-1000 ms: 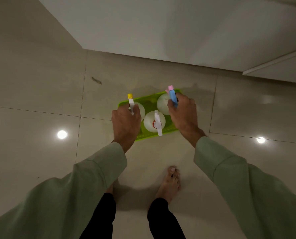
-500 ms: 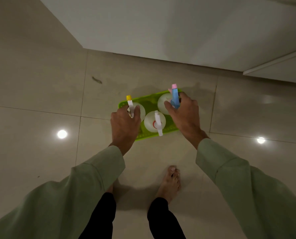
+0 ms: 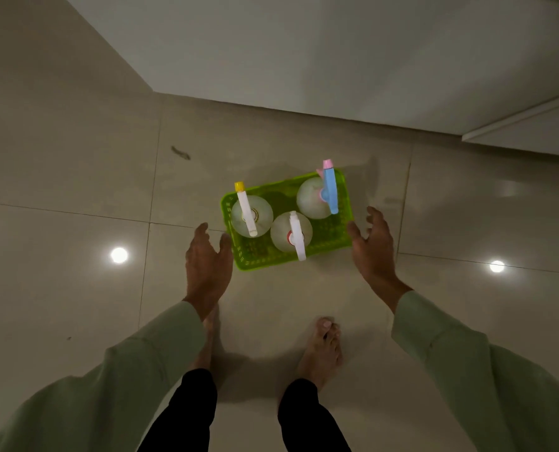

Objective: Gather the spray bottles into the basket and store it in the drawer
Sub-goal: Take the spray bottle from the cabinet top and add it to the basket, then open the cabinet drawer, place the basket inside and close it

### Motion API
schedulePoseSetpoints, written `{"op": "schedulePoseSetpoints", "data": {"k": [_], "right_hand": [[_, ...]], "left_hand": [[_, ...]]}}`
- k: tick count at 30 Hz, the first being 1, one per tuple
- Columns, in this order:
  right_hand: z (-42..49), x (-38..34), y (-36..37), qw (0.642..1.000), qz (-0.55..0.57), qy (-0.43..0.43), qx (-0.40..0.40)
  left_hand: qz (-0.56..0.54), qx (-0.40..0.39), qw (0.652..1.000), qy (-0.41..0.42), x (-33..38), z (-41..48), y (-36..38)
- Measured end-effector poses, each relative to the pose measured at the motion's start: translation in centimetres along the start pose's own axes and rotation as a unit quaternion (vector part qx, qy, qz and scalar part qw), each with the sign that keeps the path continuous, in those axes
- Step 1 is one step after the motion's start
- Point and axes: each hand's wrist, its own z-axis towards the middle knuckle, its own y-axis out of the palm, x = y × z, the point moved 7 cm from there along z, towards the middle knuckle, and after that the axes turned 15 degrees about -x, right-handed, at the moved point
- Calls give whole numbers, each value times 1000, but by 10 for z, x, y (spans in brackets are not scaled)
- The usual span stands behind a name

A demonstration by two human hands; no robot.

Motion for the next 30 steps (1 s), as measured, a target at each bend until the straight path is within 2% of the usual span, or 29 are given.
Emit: {"op": "schedulePoseSetpoints", "data": {"k": [3, 5, 13, 21, 30], "right_hand": [[19, 8, 14, 998, 4, 16, -56], [32, 8, 22, 997, -7, 8, -82], [46, 5, 16, 996, -69, -29, -43], [-26, -48, -37, 995, -42, -85, -40], [-160, -175, -159, 990, -29, -129, -42]], "left_hand": [[-7, -41, 998, -42, -15, 18, 19], [4, -60, 997, -39, -16, 30, 28], [-23, -25, 999, 26, -17, 43, 24], [-15, -2, 996, 91, 43, -41, -27], [-39, -35, 993, 107, 158, -179, -128]]}}
